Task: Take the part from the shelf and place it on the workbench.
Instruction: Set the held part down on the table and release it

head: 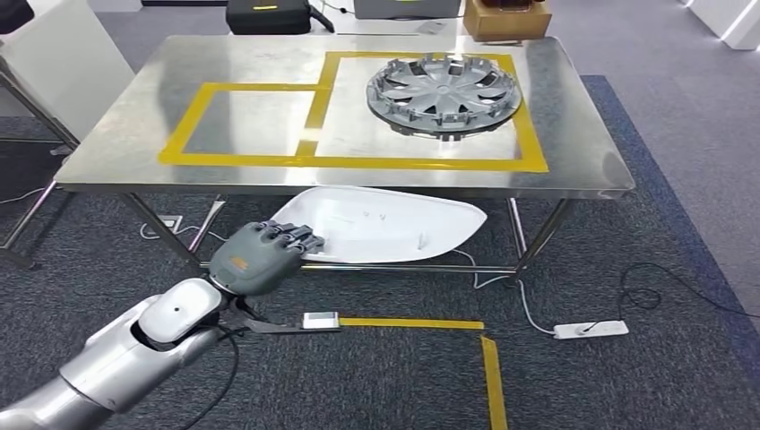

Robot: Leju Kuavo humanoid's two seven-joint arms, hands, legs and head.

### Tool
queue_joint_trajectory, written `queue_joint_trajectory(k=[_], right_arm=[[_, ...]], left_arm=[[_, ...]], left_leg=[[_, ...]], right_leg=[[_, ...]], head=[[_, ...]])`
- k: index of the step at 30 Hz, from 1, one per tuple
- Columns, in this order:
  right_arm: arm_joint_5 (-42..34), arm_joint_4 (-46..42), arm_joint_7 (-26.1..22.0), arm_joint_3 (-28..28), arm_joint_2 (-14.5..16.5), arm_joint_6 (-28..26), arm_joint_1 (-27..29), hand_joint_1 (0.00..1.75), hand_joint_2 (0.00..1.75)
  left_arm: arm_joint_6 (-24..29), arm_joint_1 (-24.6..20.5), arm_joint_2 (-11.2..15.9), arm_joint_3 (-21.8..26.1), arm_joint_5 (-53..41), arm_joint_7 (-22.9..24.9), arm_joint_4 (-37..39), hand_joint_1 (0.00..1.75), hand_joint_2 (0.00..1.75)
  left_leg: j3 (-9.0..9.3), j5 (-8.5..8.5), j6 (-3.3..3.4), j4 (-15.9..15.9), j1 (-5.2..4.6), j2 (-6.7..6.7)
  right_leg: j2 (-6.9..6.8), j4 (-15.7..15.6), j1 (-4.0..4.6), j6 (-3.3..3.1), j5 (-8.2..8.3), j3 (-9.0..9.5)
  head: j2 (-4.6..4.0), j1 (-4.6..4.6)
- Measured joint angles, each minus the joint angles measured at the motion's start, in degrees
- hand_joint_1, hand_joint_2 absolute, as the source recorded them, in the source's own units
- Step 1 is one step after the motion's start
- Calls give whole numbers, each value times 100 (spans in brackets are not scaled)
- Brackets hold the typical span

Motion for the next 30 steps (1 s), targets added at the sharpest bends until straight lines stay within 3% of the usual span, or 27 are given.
queue_joint_trajectory(k=[2,3,4,7,11,12,15,16,18,19,20,21,23,24,25,27,30], right_arm=[[0,0,2,1,3,1,6,0,175],[1,1,3,2,5,1,11,0,175],[1,0,3,2,7,1,14,0,175],[2,-2,3,3,8,1,13,0,175],[3,-2,2,3,8,1,13,0,175],[8,-1,2,3,17,2,11,0,175],[44,-1,-2,2,57,2,7,0,175],[52,-2,-3,2,60,2,7,0,175],[59,-2,-4,2,60,1,6,0,175],[65,-2,-4,2,60,1,7,0,175],[74,-2,-3,2,60,1,9,0,175],[83,-2,-3,2,60,1,9,0,175],[97,-2,-2,1,62,1,7,0,175],[100,-2,-2,1,68,0,5,0,175],[102,-2,-1,0,73,-1,2,0,175],[103,-2,0,-2,84,-3,-4,0,175],[104,-5,-5,-2,89,-5,-17,0,175]], left_arm=[[-2,22,8,8,-7,9,7,175,175],[-3,44,11,9,-16,11,11,175,175],[-4,65,13,10,-27,16,16,175,175],[-7,93,15,23,-49,27,26,175,175],[-7,93,16,33,-54,28,27,175,175],[-9,92,22,49,-56,33,29,175,175],[-11,83,65,100,-87,46,43,175,175],[-11,79,76,105,-97,46,47,175,175],[-11,83,85,111,-101,46,55,175,175],[-11,93,88,112,-106,46,63,175,175],[-11,102,90,113,-118,47,73,175,175],[-11,108,92,115,-131,50,83,175,175],[-11,108,97,132,-155,59,95,175,175],[-11,107,99,146,-159,65,99,175,175],[-11,102,102,160,-162,71,103,175,175],[-10,92,109,191,-167,82,109,175,175],[-5,93,106,222,-173,90,113,175,175]], left_leg=[[15,-5,15,-11,1,-4],[18,-18,9,-5,3,-10],[27,-37,-6,5,8,-19],[64,-109,-70,53,36,-43],[76,-143,-94,86,49,-47],[66,-183,-127,136,45,-50],[-37,-416,-278,462,42,-42],[-162,-539,-312,726,50,-33],[-595,-804,-344,1497,57,-25],[-798,-861,-344,1805,60,-24],[-925,-808,-333,1938,60,-23],[-946,-632,-305,1844,56,-23],[-736,-116,-201,1179,24,-18],[-609,62,-137,847,-2,-7],[-514,140,-82,607,-30,3],[-446,85,-17,417,-70,14],[-320,67,-18,198,-34,4]], right_leg=[[4,725,-1,26,-295,-370],[2,986,-7,41,-355,-523],[0,1047,-13,56,-306,-582],[-3,459,-37,88,136,-334],[-3,147,-48,102,276,-186],[12,-24,-45,84,286,-83],[43,-319,-35,-138,186,174],[39,-309,-36,-204,156,196],[33,-308,-28,-248,116,233],[31,-308,-20,-259,96,252],[31,-308,-10,-264,75,276],[33,-308,2,-265,51,312],[36,-316,23,-260,-1,399],[35,-325,35,-247,-22,431],[33,-337,34,-225,-32,443],[12,-367,29,-166,-34,430],[-16,-304,39,-80,-102,390]], head=[[0,14],[0,14],[0,13],[0,12],[0,13],[0,24],[0,3],[0,-17],[0,-27],[0,-26],[0,-26],[0,-26],[0,-23],[0,-11],[0,-6],[0,-1],[-1,8]])
